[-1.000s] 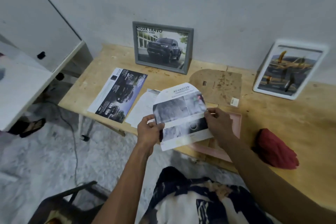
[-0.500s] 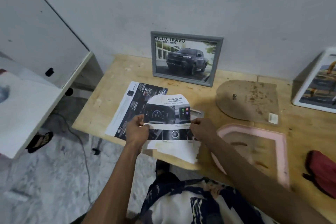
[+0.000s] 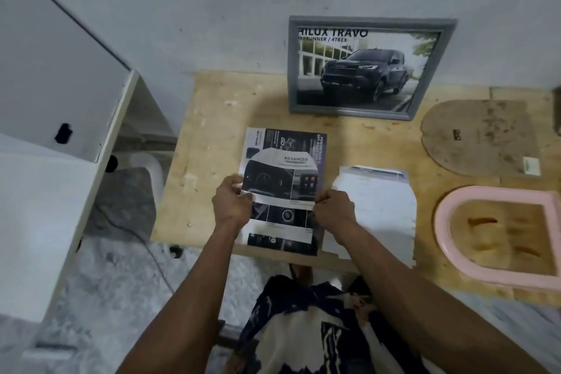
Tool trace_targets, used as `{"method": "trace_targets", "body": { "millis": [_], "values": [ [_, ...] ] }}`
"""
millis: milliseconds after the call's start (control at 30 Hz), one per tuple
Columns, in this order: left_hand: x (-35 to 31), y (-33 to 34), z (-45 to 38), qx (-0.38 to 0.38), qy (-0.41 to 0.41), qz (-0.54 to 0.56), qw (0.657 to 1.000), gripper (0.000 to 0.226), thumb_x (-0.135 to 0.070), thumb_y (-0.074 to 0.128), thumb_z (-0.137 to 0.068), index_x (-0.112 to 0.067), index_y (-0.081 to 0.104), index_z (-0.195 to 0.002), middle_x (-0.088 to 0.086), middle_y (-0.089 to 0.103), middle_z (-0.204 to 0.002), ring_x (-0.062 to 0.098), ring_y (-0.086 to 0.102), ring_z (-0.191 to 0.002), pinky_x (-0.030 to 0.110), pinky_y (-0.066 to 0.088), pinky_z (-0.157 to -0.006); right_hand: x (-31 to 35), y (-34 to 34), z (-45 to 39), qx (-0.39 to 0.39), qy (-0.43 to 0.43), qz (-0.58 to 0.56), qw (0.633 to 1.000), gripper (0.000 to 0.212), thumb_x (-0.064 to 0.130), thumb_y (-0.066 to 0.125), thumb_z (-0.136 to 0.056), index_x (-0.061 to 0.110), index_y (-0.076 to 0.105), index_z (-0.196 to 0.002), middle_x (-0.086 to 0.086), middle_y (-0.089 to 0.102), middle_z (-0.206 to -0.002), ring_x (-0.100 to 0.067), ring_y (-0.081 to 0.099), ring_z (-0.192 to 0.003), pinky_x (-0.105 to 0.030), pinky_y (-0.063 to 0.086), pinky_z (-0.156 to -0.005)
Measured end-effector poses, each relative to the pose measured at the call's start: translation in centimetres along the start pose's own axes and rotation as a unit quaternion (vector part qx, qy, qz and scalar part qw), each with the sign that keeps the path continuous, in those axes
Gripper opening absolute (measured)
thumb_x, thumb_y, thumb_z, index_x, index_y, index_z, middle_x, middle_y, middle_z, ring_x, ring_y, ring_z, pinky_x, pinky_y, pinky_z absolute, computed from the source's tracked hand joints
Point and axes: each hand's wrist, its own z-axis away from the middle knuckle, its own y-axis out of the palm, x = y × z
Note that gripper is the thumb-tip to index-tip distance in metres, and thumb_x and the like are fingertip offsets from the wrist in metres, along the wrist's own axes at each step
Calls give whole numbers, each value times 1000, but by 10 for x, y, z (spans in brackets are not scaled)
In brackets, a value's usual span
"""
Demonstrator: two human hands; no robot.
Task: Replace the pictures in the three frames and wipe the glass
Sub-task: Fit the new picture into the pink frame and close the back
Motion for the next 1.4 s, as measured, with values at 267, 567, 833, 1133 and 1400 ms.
{"method": "trace_targets", "body": {
  "millis": [267,567,833,1133,1400],
  "values": [
    [23,-1,-15,47,43,-148,987,37,-16,69,-78,-10,65,-114,13,65,-110,32,65,-101,38,55,-83,4,17,0,-57,13,31,998,24,4,60,-78,20,68,-94,0,68,-97,-20,62,-85,-22,46,-71],
    [31,-1,-10,58,54,-193,978,44,-30,69,-86,-14,52,-123,12,51,-116,34,52,-112,47,48,-83,5,19,3,-60,-19,86,994,27,5,54,-87,17,67,-108,-2,64,-98,-18,54,-78,-21,44,-71],
    [25,18,5,7,72,-198,978,60,-33,67,-84,-11,43,-134,15,47,-127,35,46,-118,49,44,-92,-18,-9,10,-122,-31,86,988,37,34,52,-98,5,68,-80,-11,69,-80,-25,60,-73,-24,40,-68],
    [-13,88,56,79,137,-126,979,43,-28,67,-86,-12,53,-124,9,56,-119,28,56,-110,47,53,-90,-76,-85,12,-131,-2,108,986,23,6,46,-95,4,66,-107,-12,68,-116,-29,62,-109,-25,43,-85],
    [-30,146,103,135,94,-203,965,53,-32,64,-89,-3,49,-131,19,53,-129,37,51,-121,43,46,-97,-129,-126,11,-94,-21,182,979,36,16,58,-88,4,51,-121,-12,59,-121,-27,56,-112,-25,39,-86]
  ]
}}
